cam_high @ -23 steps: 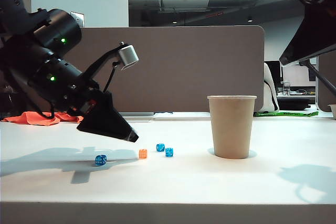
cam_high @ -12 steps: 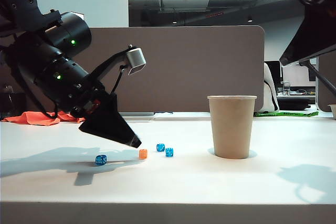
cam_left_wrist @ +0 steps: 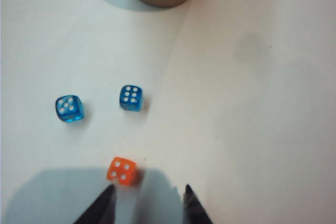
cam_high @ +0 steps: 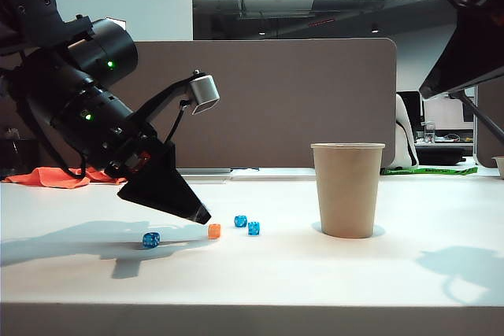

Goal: Pick up the dice with a different color and drop it into the paper cup.

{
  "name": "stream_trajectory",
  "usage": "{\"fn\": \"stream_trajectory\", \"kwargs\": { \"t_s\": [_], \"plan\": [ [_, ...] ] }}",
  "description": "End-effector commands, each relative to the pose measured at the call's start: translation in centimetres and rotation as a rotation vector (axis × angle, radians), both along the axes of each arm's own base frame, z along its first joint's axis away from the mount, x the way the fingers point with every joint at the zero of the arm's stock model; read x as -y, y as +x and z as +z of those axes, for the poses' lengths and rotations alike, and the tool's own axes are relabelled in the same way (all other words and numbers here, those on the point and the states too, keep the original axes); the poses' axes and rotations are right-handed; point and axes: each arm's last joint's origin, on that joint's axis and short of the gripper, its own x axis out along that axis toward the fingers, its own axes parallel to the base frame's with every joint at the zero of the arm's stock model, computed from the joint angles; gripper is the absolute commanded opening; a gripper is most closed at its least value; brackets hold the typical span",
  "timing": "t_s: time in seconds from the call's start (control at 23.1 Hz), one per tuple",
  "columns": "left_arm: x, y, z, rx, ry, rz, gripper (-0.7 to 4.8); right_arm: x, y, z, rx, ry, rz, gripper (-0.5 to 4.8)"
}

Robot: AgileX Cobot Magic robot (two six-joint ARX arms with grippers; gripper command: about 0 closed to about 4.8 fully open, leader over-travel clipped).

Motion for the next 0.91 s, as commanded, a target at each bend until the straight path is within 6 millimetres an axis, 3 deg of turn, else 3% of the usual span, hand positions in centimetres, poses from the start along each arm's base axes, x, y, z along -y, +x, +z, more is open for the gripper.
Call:
{"fn": "stream_trajectory", "kwargs": {
  "t_s": [0.04, 0.91],
  "plan": [
    [0.22, 0.31, -0.03, 0.003, -0.024, -0.019, 1.62, -0.06, 0.08, 0.28, 0.013, 0.012, 0.000, -0.01],
    [0.47, 0.80, -0.41, 0.017, -0.037, -0.017, 1.61, -0.05, 0.08, 0.28, 0.013, 0.011, -0.001, -0.01]
  ]
}}
